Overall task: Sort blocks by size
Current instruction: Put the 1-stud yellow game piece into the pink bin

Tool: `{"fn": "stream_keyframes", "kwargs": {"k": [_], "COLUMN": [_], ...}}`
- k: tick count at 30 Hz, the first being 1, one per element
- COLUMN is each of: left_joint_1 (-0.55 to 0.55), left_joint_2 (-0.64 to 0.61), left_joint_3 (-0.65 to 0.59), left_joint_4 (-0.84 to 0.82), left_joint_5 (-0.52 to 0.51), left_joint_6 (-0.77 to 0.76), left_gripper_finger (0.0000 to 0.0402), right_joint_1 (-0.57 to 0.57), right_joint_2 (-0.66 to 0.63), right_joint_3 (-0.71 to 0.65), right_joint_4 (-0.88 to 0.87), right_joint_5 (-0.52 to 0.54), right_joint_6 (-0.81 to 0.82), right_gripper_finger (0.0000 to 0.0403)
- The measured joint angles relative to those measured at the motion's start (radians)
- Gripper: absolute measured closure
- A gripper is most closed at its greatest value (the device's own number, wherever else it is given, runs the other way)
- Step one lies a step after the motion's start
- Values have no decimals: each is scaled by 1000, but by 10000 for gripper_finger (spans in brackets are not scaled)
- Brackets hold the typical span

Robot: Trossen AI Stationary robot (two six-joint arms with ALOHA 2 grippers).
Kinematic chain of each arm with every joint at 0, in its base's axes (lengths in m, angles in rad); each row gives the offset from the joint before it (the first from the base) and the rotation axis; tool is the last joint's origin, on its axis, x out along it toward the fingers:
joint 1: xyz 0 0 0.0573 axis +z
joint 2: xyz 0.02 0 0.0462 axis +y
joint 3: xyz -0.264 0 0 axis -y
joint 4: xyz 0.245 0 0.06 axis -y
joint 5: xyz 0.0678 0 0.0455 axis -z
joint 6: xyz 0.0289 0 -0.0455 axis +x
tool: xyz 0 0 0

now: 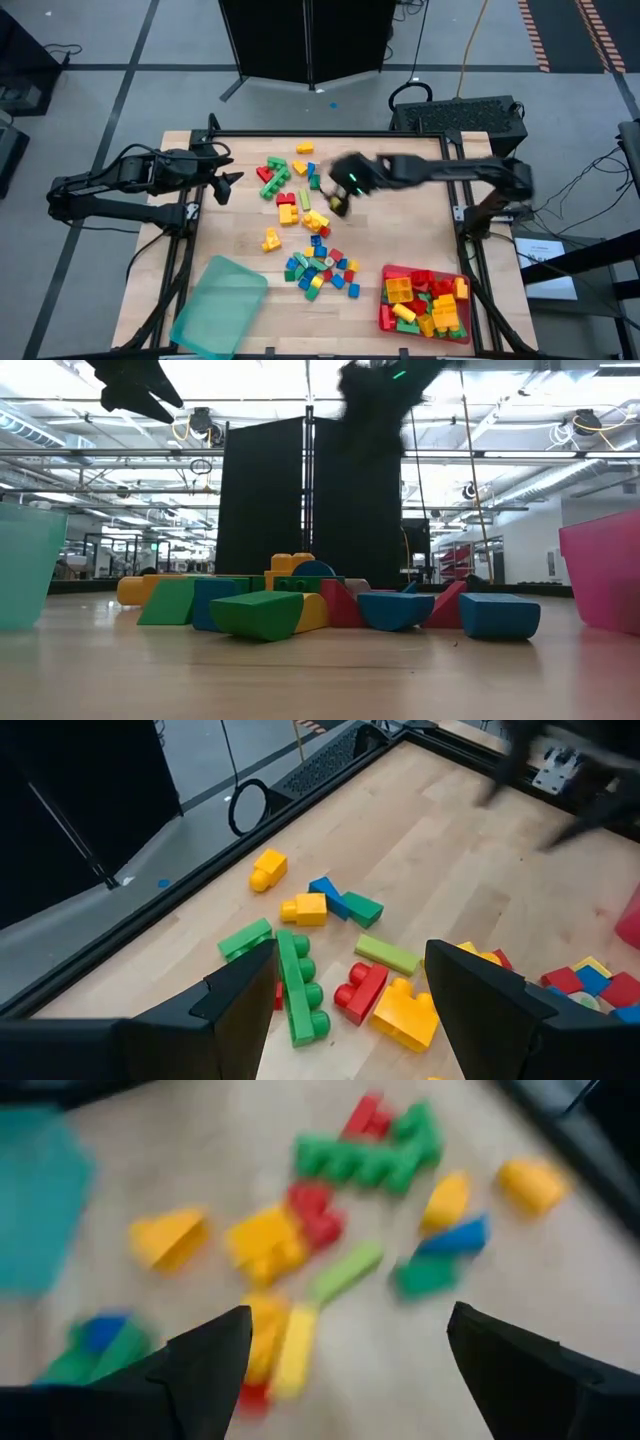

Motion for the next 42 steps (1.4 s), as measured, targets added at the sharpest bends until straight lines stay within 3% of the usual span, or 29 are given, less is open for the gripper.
{"fn": "stream_keyframes", "kwargs": {"k": [4,7,12,20,24,29,34,38,42], "left_joint_1": [0,6,75,253,360,457,508,494,436], "left_joint_2": [0,7,83,371,527,669,766,828,871], "left_joint_3": [0,0,-15,-145,-192,-214,-214,-215,-214], "left_joint_4": [-4,-7,-55,75,154,320,352,423,632], "left_joint_5": [-34,-47,-70,-93,-116,-35,12,243,374], "left_joint_6": [0,-3,-78,-81,-77,-58,-101,-171,-275], "left_gripper_finger": [146,146,146,146,146,146,146,146,146], "right_joint_1": [-93,-131,-156,-159,-143,-116,-89,-73,-69], "right_joint_2": [190,307,370,327,266,175,97,51,16], "right_joint_3": [193,344,558,831,884,884,884,884,884], "right_joint_4": [4,-41,-211,-624,-693,-692,-696,-699,-706], "right_joint_5": [-56,-180,-369,-309,-285,-256,-190,-135,-117], "right_joint_6": [-122,-139,-179,-272,-266,-236,-215,-206,-196], "right_gripper_finger": [76,76,76,76,76,76,76,76,76]}}
